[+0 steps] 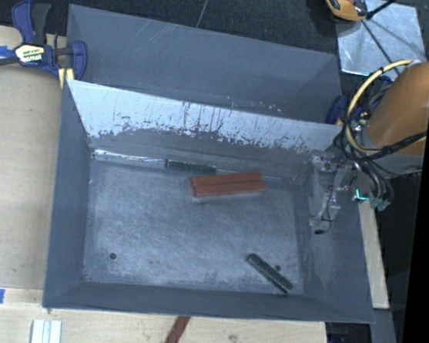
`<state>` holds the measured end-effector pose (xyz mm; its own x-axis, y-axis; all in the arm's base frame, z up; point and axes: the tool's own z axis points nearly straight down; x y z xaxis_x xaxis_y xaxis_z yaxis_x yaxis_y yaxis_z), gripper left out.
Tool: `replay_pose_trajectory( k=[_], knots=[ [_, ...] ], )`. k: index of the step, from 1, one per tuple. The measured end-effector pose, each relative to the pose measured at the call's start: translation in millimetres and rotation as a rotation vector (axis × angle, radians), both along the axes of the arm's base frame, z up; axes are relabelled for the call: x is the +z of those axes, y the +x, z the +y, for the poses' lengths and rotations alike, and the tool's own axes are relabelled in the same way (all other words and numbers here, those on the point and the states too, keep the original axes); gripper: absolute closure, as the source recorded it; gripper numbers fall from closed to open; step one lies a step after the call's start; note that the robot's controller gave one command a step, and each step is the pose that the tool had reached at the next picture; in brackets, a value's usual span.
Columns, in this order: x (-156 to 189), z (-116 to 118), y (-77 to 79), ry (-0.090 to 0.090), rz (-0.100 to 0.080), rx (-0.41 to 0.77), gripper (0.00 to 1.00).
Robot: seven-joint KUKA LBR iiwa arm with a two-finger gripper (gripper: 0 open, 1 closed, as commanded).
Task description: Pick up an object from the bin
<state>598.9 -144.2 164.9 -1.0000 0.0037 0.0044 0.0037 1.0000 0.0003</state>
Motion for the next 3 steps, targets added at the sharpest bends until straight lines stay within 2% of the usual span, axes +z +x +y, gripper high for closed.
replay_pose_trajectory(
  k=[1, 2, 3],
  knots=[
    [5, 0, 1.9, -0.002, -0.008, 0.003, 0.0],
    [-11, 48, -49.3, -0.003, -0.011, 0.033, 0.0],
    [-25, 73, -72.6, 0.003, -0.004, 0.014, 0.0]
  ],
)
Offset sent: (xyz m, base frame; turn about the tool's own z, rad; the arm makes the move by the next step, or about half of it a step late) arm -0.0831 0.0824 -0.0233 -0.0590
